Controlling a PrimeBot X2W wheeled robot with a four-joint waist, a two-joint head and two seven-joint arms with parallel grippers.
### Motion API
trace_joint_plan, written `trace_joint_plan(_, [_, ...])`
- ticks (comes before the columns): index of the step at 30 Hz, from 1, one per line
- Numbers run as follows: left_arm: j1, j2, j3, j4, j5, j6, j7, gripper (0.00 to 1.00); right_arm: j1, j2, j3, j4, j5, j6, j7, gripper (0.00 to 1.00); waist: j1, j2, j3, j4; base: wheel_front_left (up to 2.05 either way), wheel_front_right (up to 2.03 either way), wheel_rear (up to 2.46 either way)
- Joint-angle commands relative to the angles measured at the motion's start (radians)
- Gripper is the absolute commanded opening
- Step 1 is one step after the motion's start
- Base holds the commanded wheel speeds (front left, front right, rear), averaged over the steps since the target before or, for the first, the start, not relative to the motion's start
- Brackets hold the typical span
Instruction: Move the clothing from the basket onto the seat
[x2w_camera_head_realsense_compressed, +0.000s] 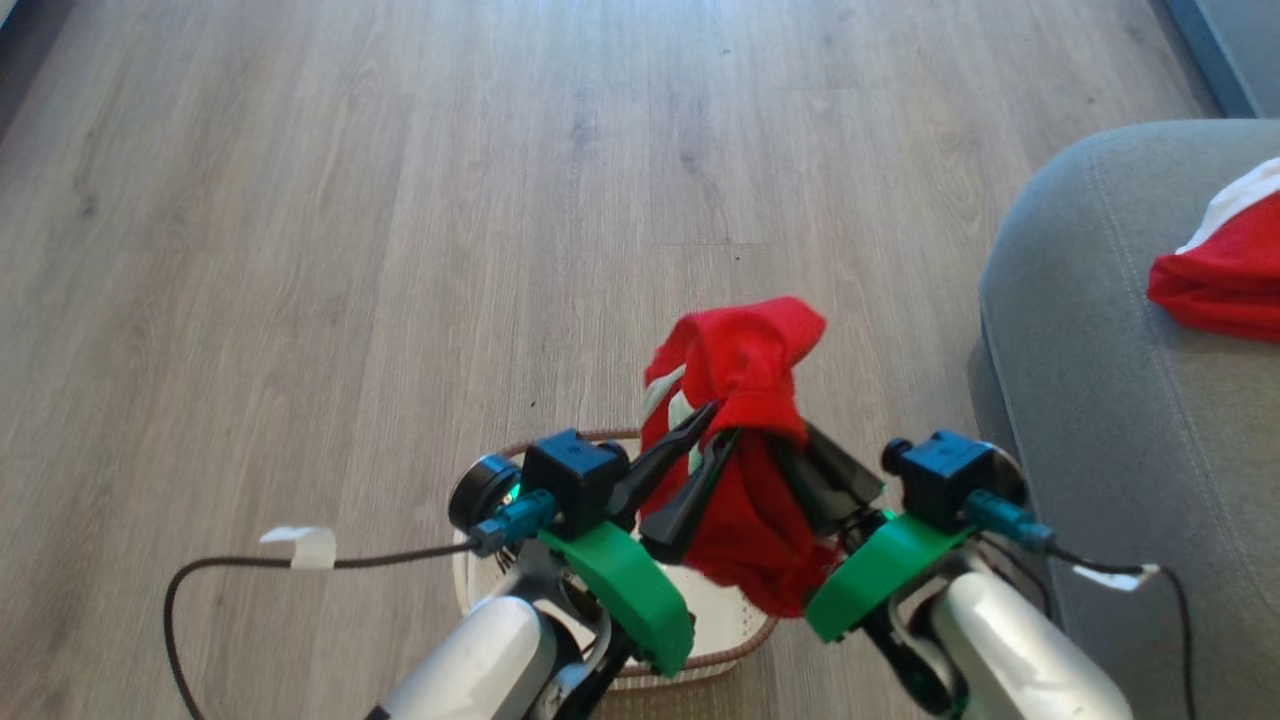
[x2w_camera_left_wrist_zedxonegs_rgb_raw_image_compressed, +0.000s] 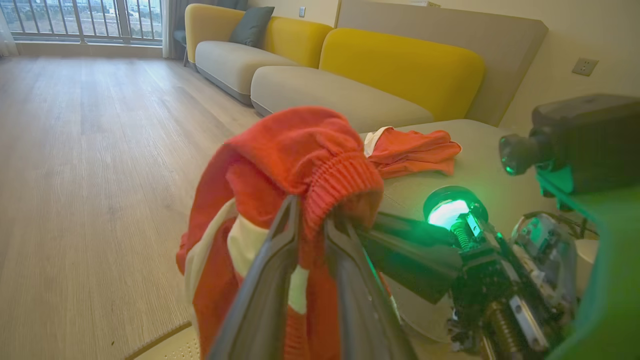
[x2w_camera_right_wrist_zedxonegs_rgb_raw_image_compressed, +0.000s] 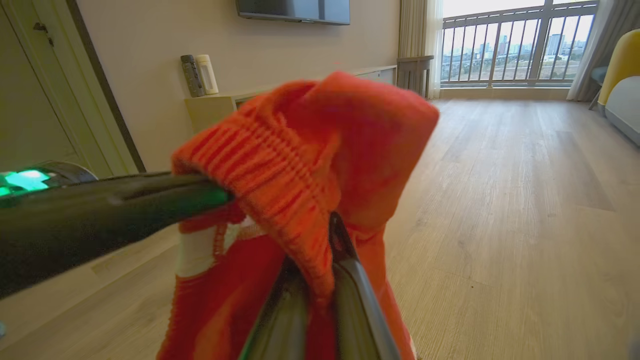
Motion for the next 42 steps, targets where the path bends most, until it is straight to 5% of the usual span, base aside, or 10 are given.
trace_joint_plan(1, [-0.021,0.003,0.031,-0.023,-0.003,-0.001,-0.017,0.89,-0.013,-0.005,-0.004,-0.039,0.006,0.000,-0.007,0.00,0.0000,0.0000,0.001,-0.005,0.00,0.00,0.00])
trace_joint_plan(2, [-0.018,0.004,0.030,-0.015,-0.002,0.000,-0.021,1.00,-0.010,-0.009,-0.015,-0.042,0.006,0.000,-0.007,0.00,0.0000,0.0000,0.002,-0.009,0.00,0.00,0.00])
trace_joint_plan(10, [-0.014,0.000,0.013,0.060,0.012,-0.005,-0.074,1.00,0.010,-0.039,-0.111,-0.066,-0.010,0.000,-0.007,0.00,0.0000,0.0000,0.030,-0.064,0.00,0.00,0.00])
trace_joint_plan(24, [-0.060,-0.028,-0.021,0.118,0.020,-0.015,-0.137,1.00,0.032,-0.063,-0.183,-0.109,-0.031,0.000,-0.007,0.00,0.0000,0.0000,0.070,-0.284,0.00,0.00,0.00])
trace_joint_plan(32, [-0.071,-0.035,-0.035,0.129,0.014,-0.014,-0.146,1.00,0.039,-0.061,-0.207,-0.119,-0.034,0.000,-0.007,0.00,0.0000,0.0000,0.087,-0.336,0.00,0.00,0.00])
trace_joint_plan(42, [-0.193,-0.016,-0.043,0.091,0.068,-0.019,-0.124,1.00,-0.057,-0.026,-0.293,-0.167,-0.044,0.000,-0.007,0.00,0.0000,0.0000,0.305,-0.349,0.00,0.00,0.00])
